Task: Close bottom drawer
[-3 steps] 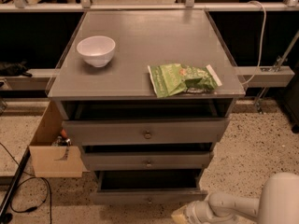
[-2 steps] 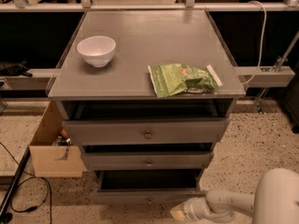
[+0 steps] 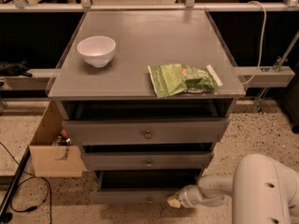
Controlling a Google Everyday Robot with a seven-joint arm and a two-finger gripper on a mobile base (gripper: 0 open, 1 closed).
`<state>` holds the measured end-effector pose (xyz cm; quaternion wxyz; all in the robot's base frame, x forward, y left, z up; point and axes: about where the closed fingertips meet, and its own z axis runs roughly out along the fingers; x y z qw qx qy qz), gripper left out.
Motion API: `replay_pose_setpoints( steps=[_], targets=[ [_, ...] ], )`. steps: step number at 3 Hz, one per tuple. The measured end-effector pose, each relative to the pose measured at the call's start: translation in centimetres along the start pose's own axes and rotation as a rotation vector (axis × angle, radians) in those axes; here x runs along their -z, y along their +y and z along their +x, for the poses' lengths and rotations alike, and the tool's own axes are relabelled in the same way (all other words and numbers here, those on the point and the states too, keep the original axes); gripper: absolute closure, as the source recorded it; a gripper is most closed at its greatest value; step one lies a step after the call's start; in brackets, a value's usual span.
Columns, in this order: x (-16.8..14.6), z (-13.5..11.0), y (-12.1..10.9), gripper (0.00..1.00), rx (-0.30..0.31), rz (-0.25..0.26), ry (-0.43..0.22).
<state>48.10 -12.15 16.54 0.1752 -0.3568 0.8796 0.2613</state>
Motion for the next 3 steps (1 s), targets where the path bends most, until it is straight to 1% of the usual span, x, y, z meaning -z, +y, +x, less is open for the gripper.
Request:
replay_pose_setpoints(
  steps=[1,3],
  targets=[
    [-0.08,-0.12,-0.01,0.73,0.002,0.000,0.001],
    [-0.08,-0.12,0.00,0.27,0.002,0.000,0.001]
  ],
)
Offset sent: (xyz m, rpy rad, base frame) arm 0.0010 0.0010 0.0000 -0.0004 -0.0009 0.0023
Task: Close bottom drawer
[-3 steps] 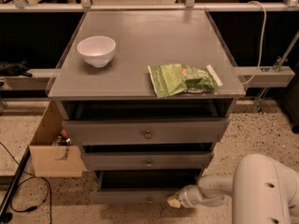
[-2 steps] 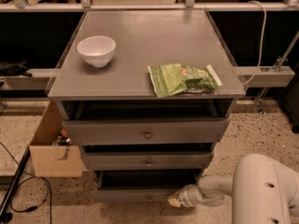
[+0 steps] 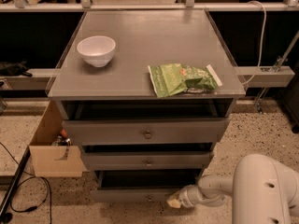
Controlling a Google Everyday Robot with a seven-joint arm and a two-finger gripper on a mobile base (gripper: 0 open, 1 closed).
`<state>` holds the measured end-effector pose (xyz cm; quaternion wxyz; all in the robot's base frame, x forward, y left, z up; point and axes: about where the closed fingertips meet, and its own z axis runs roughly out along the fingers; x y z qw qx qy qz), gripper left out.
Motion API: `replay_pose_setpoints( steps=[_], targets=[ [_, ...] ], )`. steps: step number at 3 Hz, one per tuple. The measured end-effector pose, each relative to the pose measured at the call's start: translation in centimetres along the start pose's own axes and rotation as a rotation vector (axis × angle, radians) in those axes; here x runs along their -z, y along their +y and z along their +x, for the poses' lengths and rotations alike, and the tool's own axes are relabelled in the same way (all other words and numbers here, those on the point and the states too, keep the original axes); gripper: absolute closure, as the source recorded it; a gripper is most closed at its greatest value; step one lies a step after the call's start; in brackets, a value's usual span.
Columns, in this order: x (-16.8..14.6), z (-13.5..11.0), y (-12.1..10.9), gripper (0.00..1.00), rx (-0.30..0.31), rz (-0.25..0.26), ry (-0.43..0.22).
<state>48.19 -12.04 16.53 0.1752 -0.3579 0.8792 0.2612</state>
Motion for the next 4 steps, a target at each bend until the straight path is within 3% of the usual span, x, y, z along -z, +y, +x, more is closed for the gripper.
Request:
replay_pose_setpoints(
  steps=[1,4],
  targets=[
    [0.0,0.0,0.0,0.04,0.000,0.000,0.000],
    [-0.7,-1.7,-1.6,0.00,0.005,0.013,0.003]
  ],
)
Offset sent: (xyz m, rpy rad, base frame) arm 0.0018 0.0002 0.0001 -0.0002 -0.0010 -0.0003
